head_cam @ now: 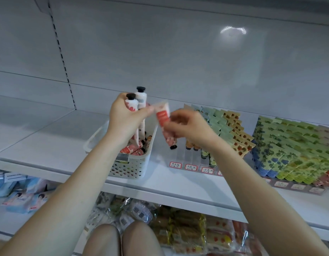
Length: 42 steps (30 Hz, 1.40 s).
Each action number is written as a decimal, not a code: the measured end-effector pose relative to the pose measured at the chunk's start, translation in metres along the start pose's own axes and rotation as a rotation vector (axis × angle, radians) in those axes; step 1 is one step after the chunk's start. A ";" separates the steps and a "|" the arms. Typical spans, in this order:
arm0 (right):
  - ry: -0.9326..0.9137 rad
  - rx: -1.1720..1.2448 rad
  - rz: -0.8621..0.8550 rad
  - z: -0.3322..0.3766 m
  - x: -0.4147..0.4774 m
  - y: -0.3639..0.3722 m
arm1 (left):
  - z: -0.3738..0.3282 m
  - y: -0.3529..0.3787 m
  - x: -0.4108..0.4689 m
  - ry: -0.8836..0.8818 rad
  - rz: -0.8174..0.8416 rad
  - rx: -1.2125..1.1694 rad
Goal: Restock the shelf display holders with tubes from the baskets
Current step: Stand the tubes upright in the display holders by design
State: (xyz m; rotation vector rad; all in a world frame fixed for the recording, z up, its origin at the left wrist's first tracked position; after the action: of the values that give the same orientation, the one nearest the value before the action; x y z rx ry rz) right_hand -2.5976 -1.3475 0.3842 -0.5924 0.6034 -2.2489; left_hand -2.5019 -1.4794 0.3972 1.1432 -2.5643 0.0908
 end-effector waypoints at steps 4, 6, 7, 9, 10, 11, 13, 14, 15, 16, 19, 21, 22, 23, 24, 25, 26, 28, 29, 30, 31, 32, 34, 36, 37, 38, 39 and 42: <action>0.135 0.084 -0.274 -0.017 0.034 -0.058 | 0.015 -0.010 0.003 -0.134 -0.070 -0.200; 0.140 -0.021 -0.327 -0.021 0.052 -0.071 | 0.022 -0.008 0.002 -0.177 -0.060 -0.222; 0.120 -0.114 -0.330 -0.020 0.061 -0.072 | 0.025 -0.007 0.002 -0.195 -0.057 -0.233; 0.099 -0.325 -0.316 -0.021 0.077 -0.068 | 0.031 -0.006 0.003 -0.220 -0.057 -0.253; 0.090 -0.408 -0.309 -0.023 0.084 -0.065 | 0.034 -0.006 0.005 -0.228 -0.059 -0.255; 0.092 -0.471 -0.295 -0.027 0.090 -0.061 | 0.037 -0.007 0.006 -0.236 -0.058 -0.250; 0.123 -0.571 -0.260 -0.035 0.098 -0.054 | 0.044 -0.008 0.010 -0.249 -0.051 -0.242; 0.135 -0.639 -0.247 -0.039 0.101 -0.051 | 0.047 -0.008 0.011 -0.259 -0.050 -0.247; 0.148 -0.721 -0.240 -0.042 0.103 -0.049 | 0.050 -0.008 0.013 -0.270 -0.049 -0.254; 0.146 -0.801 -0.235 -0.044 0.103 -0.047 | 0.053 -0.007 0.014 -0.280 -0.047 -0.260; 0.105 -0.944 -0.236 -0.045 0.105 -0.042 | 0.059 -0.003 0.015 -0.303 -0.027 -0.260; 0.087 -0.986 -0.242 -0.044 0.107 -0.043 | 0.063 0.000 0.015 -0.321 -0.019 -0.253; 0.080 -1.000 -0.243 -0.042 0.108 -0.044 | 0.065 0.001 0.015 -0.332 -0.018 -0.258; 0.086 -1.008 -0.239 -0.043 0.109 -0.045 | 0.066 0.002 0.015 -0.339 -0.018 -0.266; 0.082 -1.014 -0.242 -0.042 0.111 -0.046 | 0.067 0.003 0.015 -0.340 -0.017 -0.272; 0.083 -1.013 -0.239 -0.042 0.112 -0.047 | 0.067 0.003 0.015 -0.341 -0.017 -0.274; 0.077 -1.008 -0.242 -0.042 0.113 -0.048 | 0.067 0.003 0.016 -0.341 -0.019 -0.274; 0.067 -0.996 -0.244 -0.041 0.113 -0.047 | 0.068 0.003 0.016 -0.344 -0.024 -0.274; 0.066 -0.987 -0.245 -0.040 0.112 -0.047 | 0.068 0.003 0.015 -0.346 -0.026 -0.274; 0.064 -0.975 -0.249 -0.040 0.112 -0.048 | 0.068 0.004 0.015 -0.346 -0.026 -0.272; 0.063 -0.961 -0.255 -0.040 0.111 -0.049 | 0.067 0.004 0.014 -0.348 -0.024 -0.271; 0.063 -0.948 -0.260 -0.040 0.111 -0.051 | 0.067 0.005 0.014 -0.349 -0.021 -0.274; 0.063 -0.932 -0.254 -0.040 0.111 -0.051 | 0.067 0.008 0.012 -0.356 -0.018 -0.288; 0.056 -0.939 -0.237 -0.039 0.110 -0.049 | 0.069 0.010 0.012 -0.369 -0.017 -0.303; 0.053 -0.941 -0.233 -0.038 0.110 -0.049 | 0.070 0.012 0.012 -0.373 -0.013 -0.305; 0.049 -0.942 -0.233 -0.038 0.109 -0.049 | 0.070 0.015 0.012 -0.374 -0.005 -0.305; 0.043 -0.941 -0.235 -0.038 0.108 -0.049 | 0.070 0.017 0.013 -0.374 0.003 -0.303; 0.031 -0.936 -0.241 -0.038 0.107 -0.048 | 0.071 0.025 0.014 -0.378 0.027 -0.316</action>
State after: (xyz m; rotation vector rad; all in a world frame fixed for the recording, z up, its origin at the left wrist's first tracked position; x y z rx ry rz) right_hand -2.7120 -1.3872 0.4069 -1.1163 1.6996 -2.0920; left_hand -2.5486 -1.4857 0.3363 1.0858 -2.7769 -0.5547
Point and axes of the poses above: each hand's wrist, its own x-axis towards the middle knuckle, its own y-axis out of the palm, z = x × y, the point moved 10 cm from there along x, towards the middle knuckle, and after that the axes turned 6 degrees about -x, right-handed, at the moved point
